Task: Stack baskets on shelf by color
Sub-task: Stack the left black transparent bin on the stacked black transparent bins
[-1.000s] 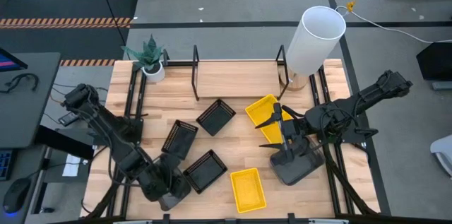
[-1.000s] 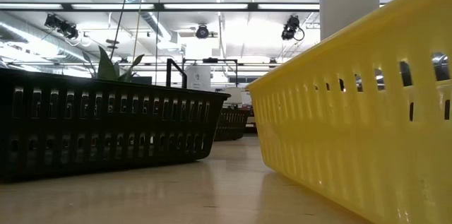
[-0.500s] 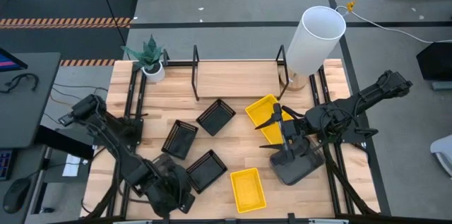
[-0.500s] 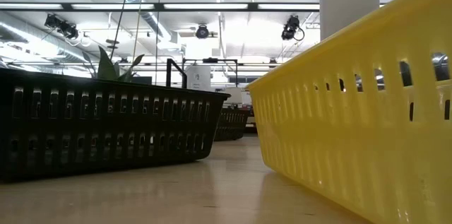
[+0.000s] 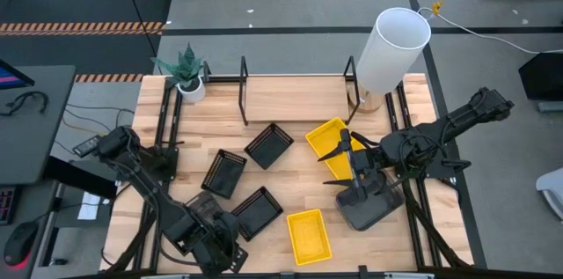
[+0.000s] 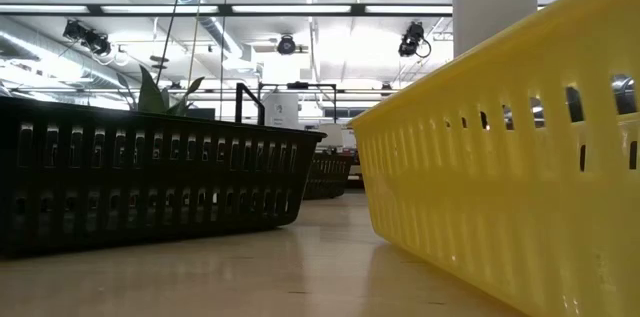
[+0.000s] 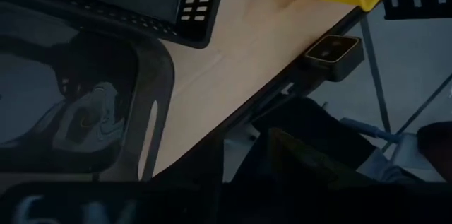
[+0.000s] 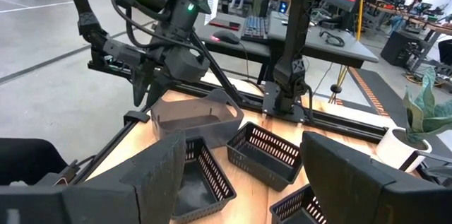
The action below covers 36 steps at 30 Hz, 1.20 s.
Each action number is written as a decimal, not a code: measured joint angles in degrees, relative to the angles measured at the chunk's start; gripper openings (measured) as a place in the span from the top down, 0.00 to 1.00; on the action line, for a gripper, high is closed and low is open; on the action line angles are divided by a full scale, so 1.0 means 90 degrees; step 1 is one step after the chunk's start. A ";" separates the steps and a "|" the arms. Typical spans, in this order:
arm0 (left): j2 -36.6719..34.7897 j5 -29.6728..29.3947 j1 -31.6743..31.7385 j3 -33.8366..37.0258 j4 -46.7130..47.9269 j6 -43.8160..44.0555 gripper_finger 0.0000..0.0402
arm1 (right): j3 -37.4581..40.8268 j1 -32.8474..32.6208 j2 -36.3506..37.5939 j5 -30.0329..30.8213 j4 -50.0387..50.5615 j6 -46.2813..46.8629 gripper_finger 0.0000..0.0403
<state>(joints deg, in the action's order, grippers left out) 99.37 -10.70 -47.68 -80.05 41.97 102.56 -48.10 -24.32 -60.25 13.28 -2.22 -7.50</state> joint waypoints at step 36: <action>0.0293 0.0275 0.0211 -0.0005 0.0523 -0.0643 0.52 | 0.0000 0.0000 -0.0070 0.0007 0.0013 0.0033 0.30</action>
<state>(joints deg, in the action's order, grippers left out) 102.01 -8.22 -45.78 -80.09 46.68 96.77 -48.10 -24.32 -60.88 13.34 -2.11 -7.20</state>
